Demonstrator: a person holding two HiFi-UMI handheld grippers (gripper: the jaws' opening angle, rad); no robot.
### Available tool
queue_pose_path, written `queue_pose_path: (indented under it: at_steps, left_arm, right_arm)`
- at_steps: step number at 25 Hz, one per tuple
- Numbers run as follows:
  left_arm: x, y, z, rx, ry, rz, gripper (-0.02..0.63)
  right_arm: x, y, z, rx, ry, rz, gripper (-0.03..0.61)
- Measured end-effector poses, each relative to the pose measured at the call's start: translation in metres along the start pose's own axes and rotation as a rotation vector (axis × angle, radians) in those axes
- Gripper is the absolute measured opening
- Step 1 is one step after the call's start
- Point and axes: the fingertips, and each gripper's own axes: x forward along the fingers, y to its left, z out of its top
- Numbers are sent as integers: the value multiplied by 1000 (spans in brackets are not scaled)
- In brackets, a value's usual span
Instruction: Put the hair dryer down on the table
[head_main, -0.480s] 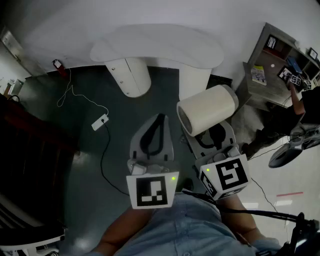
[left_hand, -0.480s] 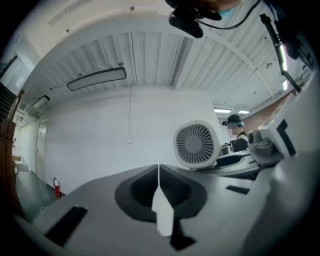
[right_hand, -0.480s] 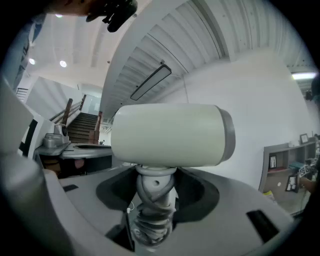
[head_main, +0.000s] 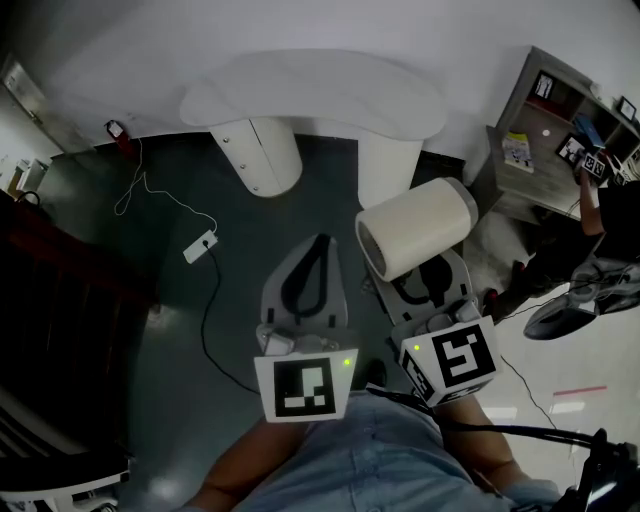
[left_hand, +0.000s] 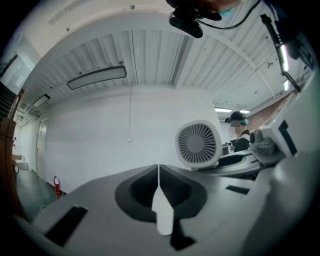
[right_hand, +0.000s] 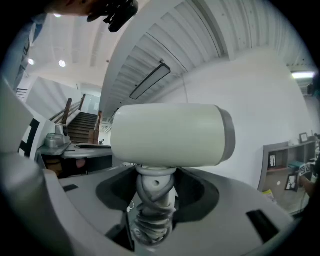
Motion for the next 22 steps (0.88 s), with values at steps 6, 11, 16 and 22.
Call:
queue_pose_path:
  at_steps: [6, 11, 16, 22]
  left_arm:
    - [5, -14, -10, -18, 3, 3, 12]
    - [32, -34, -15, -18, 25, 4, 12]
    - [53, -48, -17, -7, 42, 18, 12]
    - [83, -37, -30, 11, 71, 26, 12]
  right_arm:
    - [-10, -12, -14, 24, 16, 5, 227]
    - [-8, -47, -19, 27, 30, 2, 227]
    - [-2, -77, -21, 46, 35, 6, 227]
    - [29, -94, -34, 72, 48, 18, 227]
